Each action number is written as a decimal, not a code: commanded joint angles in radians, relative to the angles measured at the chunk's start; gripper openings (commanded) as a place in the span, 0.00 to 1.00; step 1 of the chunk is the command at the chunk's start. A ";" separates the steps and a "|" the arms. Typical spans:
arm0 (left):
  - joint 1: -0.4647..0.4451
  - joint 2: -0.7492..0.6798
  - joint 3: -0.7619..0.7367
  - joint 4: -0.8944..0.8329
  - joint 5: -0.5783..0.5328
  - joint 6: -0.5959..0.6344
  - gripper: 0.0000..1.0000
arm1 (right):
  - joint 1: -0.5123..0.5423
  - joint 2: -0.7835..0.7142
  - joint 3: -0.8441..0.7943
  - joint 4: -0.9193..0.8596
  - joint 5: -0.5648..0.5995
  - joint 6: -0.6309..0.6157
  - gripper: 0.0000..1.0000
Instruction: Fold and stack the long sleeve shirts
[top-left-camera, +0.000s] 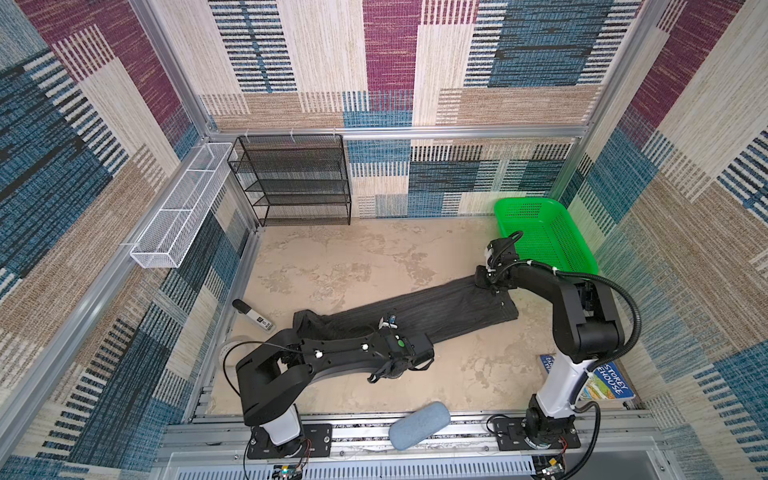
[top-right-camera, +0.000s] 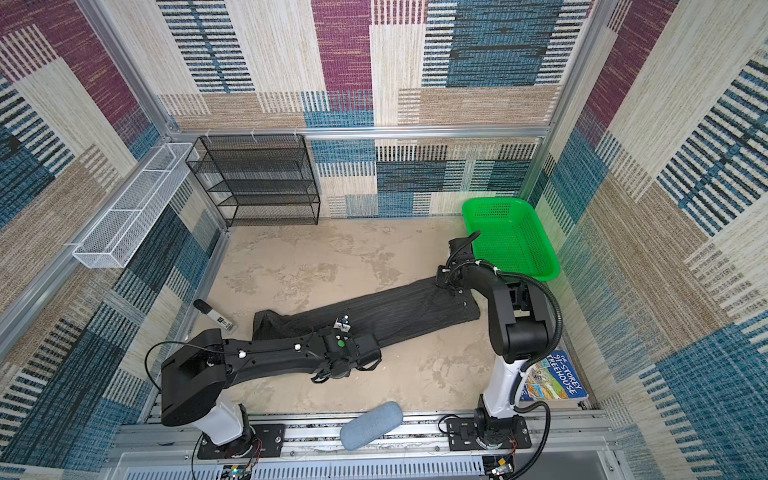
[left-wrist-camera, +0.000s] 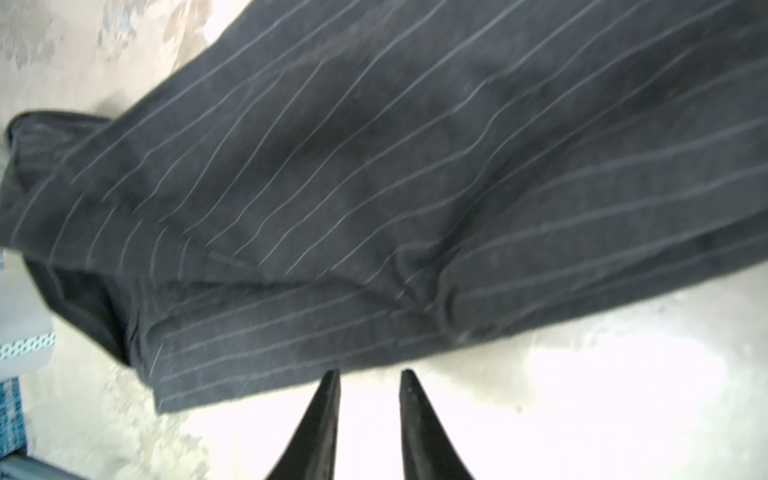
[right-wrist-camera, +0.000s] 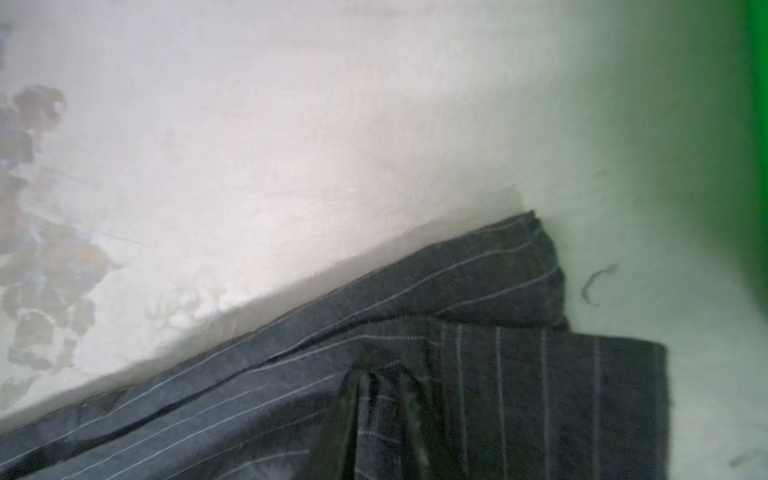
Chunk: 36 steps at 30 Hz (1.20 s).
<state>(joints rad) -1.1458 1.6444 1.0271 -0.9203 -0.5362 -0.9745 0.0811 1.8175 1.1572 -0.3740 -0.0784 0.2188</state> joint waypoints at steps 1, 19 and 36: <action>0.001 -0.061 -0.008 -0.089 0.021 -0.073 0.33 | 0.003 -0.073 -0.009 -0.048 -0.011 -0.014 0.35; 0.406 -0.407 -0.134 0.084 0.052 -0.054 0.19 | 0.261 -0.218 -0.199 0.017 -0.033 0.110 0.26; 0.890 -0.383 -0.354 0.295 0.203 0.070 0.15 | 0.259 -0.225 -0.226 -0.064 0.126 0.078 0.38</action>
<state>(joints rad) -0.2901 1.2675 0.6796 -0.6548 -0.3737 -0.9588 0.3397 1.6104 0.9138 -0.4072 -0.0082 0.3111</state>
